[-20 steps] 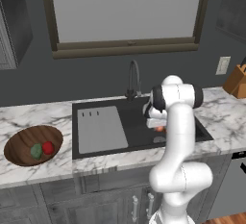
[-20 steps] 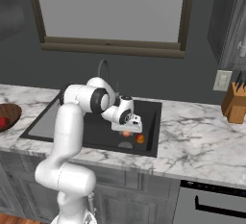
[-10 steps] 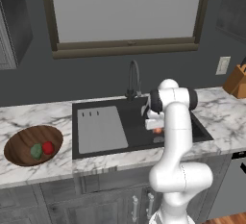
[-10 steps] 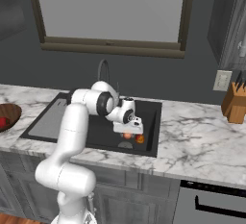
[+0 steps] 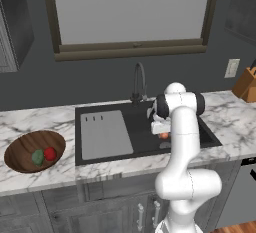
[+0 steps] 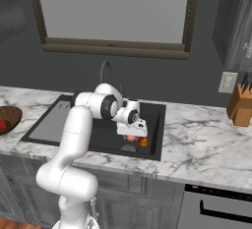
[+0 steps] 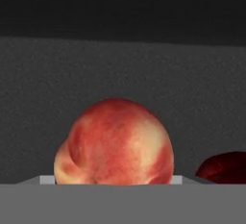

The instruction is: There is a mixed pile of frozen fruits and vegetables on the counter. Locate all the frozen vegetables and place the items in a bowl on the counter. Take all the frozen fruits and defrost them in a running sink.

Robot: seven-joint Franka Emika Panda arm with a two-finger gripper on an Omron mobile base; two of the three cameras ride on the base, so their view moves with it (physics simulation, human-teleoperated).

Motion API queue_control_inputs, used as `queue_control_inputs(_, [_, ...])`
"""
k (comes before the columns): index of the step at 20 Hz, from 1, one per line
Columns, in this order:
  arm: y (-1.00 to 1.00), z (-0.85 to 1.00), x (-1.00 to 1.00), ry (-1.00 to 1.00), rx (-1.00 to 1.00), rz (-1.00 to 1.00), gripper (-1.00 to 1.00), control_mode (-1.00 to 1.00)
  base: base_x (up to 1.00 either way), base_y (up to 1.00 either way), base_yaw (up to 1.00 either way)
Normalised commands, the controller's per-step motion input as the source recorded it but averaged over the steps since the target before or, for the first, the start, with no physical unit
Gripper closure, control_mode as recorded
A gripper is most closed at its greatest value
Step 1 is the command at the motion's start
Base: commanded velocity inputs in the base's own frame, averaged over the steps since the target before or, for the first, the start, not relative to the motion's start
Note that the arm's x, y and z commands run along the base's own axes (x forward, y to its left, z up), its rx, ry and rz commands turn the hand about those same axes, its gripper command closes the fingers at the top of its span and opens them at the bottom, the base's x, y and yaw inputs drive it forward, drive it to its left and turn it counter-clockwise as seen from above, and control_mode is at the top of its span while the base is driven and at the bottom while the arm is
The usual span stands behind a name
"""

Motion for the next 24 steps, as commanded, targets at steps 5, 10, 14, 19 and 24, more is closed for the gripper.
queue_control_inputs(5, [0.01,-0.19,-0.01,0.03,0.02,0.0,-1.0,-1.0,0.0,0.0,0.0])
queue_control_inputs(10, [0.02,0.0,-0.04,-0.01,0.0,0.0,-1.0,-1.0,0.0,0.0,0.0])
queue_control_inputs(14, [0.03,0.0,-0.05,0.0,0.0,0.0,-1.0,-1.0,0.0,0.0,0.0])
queue_control_inputs(19, [0.03,0.04,-0.08,-0.01,0.0,0.0,-1.0,-1.0,0.0,0.0,0.0])
queue_control_inputs(24, [0.01,0.26,-0.19,-0.03,0.0,-0.01,-1.0,-1.0,0.0,0.0,0.0])
